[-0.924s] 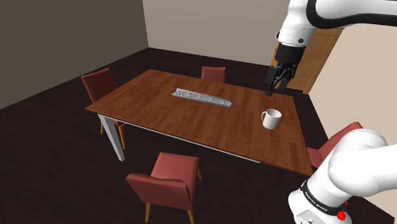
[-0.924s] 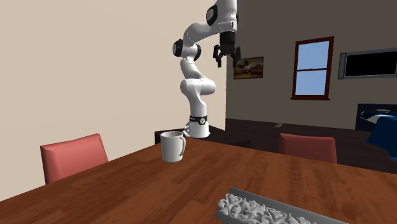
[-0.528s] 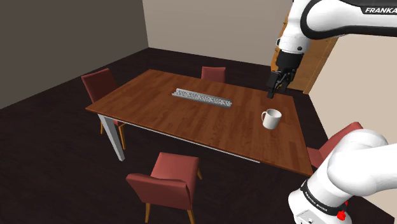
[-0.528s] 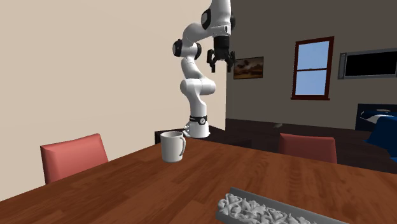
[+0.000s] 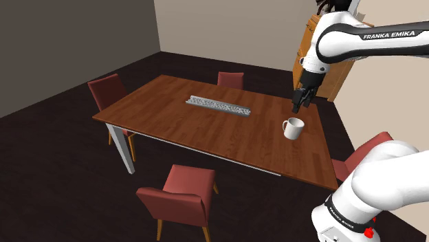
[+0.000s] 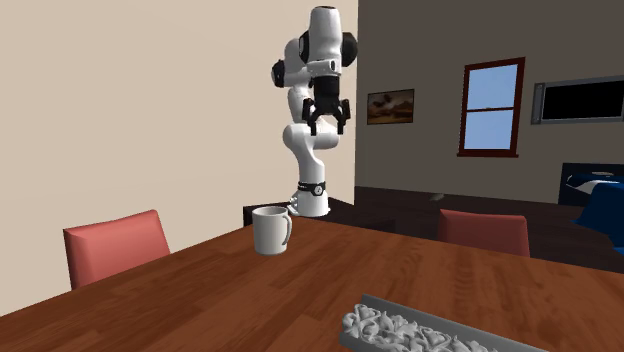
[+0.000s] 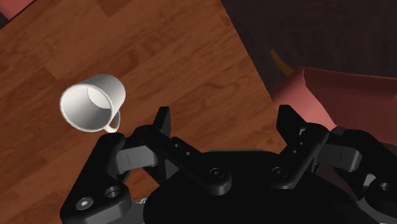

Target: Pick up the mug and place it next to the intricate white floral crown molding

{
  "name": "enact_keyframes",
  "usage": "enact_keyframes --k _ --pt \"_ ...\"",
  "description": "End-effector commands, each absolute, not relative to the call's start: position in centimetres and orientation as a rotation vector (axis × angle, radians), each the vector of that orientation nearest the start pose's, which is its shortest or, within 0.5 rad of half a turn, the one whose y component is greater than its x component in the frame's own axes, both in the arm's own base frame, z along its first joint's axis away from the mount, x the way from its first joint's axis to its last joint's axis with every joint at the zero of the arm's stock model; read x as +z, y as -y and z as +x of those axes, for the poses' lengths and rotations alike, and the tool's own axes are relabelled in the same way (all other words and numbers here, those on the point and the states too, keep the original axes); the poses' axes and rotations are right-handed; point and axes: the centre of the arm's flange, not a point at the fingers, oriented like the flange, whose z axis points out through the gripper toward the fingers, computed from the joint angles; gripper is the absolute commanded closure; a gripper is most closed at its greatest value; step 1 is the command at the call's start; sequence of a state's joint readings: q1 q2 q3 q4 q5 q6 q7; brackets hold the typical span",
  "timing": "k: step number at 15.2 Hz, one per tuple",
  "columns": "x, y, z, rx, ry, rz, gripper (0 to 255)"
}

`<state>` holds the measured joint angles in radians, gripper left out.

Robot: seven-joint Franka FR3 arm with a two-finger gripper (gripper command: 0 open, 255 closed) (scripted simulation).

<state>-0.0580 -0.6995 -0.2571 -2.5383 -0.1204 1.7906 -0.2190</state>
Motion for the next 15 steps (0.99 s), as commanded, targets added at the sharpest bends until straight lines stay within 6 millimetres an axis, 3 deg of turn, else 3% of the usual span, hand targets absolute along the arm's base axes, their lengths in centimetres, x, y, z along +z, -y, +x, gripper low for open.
enact_keyframes --k 1,15 --pt "47.4 14.0 32.3 0.075 0.011 -3.080 0" --pt "36.3 28.4 35.8 0.081 0.094 -3.076 0"
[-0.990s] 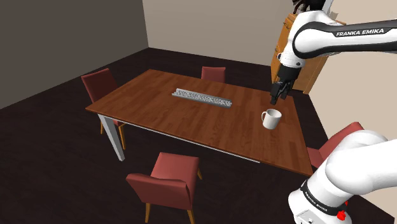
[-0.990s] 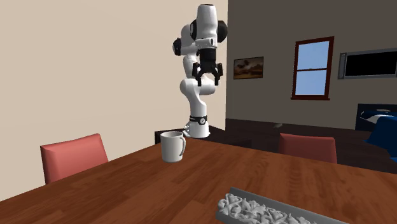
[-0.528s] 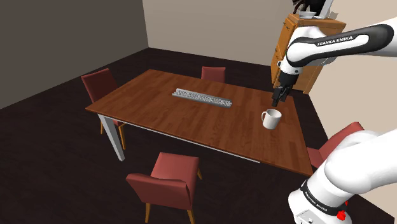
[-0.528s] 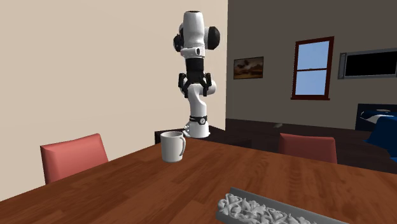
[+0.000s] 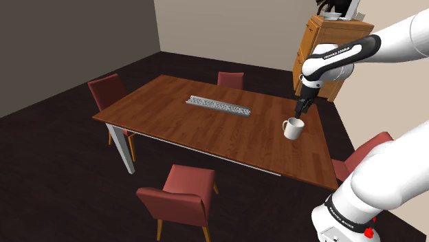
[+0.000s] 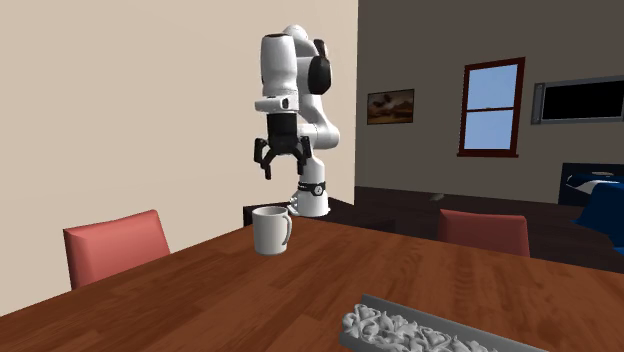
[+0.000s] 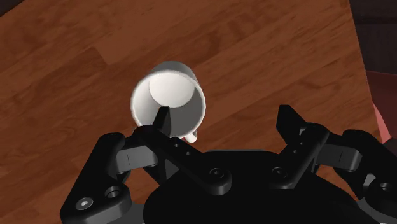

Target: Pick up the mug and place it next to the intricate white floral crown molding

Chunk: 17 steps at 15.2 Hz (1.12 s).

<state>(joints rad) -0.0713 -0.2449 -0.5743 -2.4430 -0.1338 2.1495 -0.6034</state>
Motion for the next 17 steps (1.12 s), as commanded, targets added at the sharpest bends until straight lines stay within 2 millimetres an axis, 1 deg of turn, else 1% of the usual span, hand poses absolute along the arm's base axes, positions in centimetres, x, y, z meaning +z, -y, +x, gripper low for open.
enact_keyframes --k 1,8,15,17 --pt "35.6 29.5 36.1 0.082 0.100 -3.075 0" --pt "30.1 36.4 38.1 0.085 0.140 -3.072 0" --pt "26.5 36.2 37.9 0.085 0.140 -3.072 0" --pt "26.2 36.2 37.9 0.085 0.140 -3.072 0"
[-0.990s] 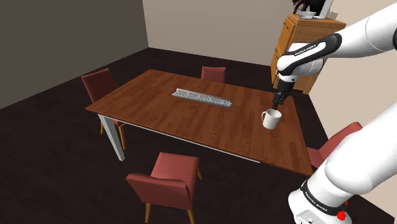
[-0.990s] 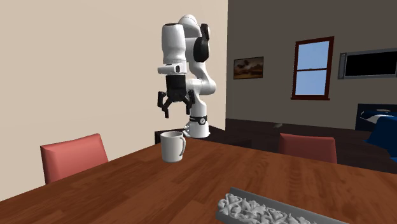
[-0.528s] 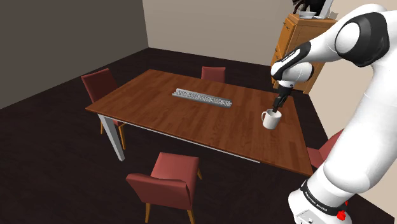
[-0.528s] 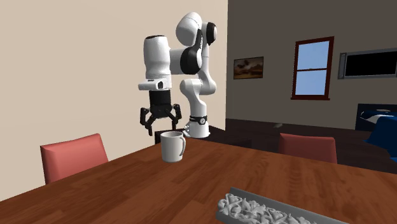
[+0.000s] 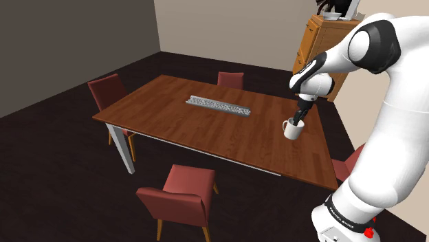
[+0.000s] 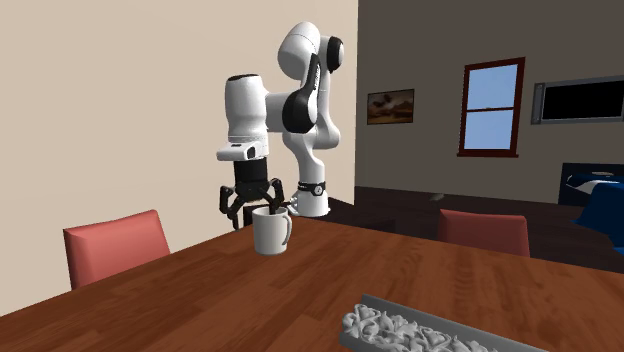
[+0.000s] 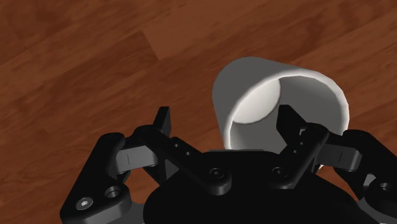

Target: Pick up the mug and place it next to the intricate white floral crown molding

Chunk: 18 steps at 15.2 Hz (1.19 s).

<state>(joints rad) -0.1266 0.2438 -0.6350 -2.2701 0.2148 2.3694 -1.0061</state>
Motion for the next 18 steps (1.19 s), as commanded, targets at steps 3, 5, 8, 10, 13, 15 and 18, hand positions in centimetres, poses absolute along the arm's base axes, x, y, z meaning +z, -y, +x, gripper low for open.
enact_keyframes --k 3,5,8,10,13,15,18 --pt "26.2 36.2 37.9 0.085 0.140 -3.072 0" --pt "26.2 36.2 37.9 0.085 0.140 -3.072 0" --pt "26.2 36.2 37.9 0.085 0.140 -3.072 255" --pt "26.2 36.2 37.9 0.085 0.140 -3.072 255" --pt "26.2 36.2 37.9 0.085 0.140 -3.072 255" --pt "26.2 36.2 37.9 0.085 0.140 -3.072 255" --pt "27.2 36.2 37.9 0.085 0.140 -3.072 255"
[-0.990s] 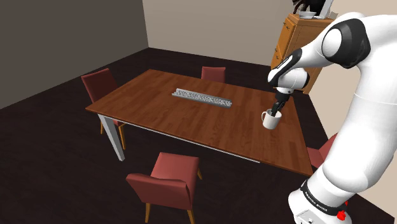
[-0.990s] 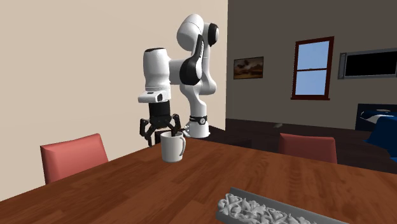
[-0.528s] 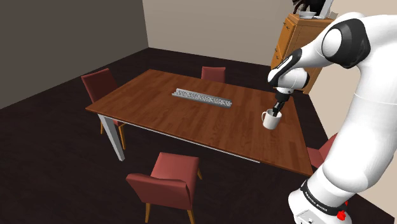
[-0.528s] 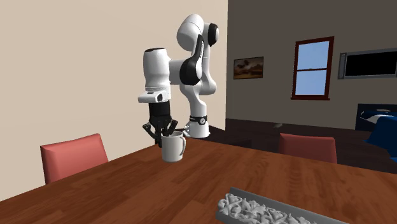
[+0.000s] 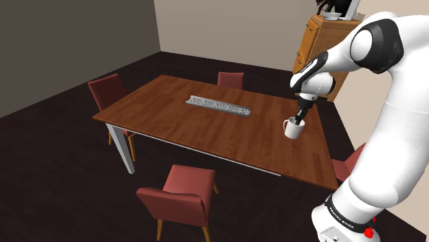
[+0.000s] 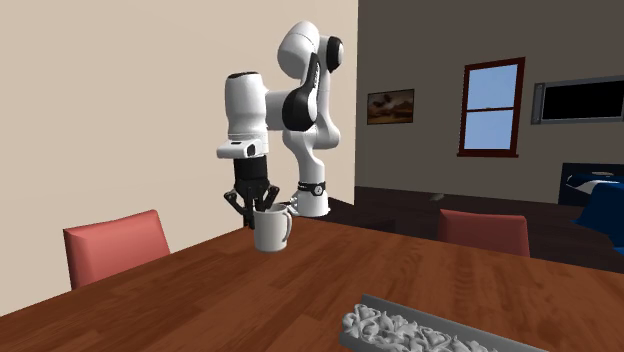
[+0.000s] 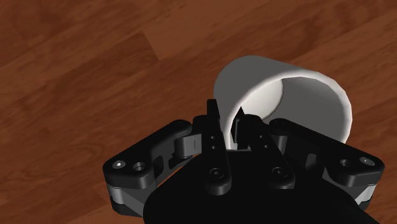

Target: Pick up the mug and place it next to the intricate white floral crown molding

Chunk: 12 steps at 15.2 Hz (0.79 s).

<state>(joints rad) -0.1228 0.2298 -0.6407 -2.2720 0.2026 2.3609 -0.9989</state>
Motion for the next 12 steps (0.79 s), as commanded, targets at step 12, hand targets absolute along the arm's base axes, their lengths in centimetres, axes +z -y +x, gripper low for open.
enact_keyframes --k 12 --pt "33.6 36.2 37.9 0.085 0.140 -3.072 255"
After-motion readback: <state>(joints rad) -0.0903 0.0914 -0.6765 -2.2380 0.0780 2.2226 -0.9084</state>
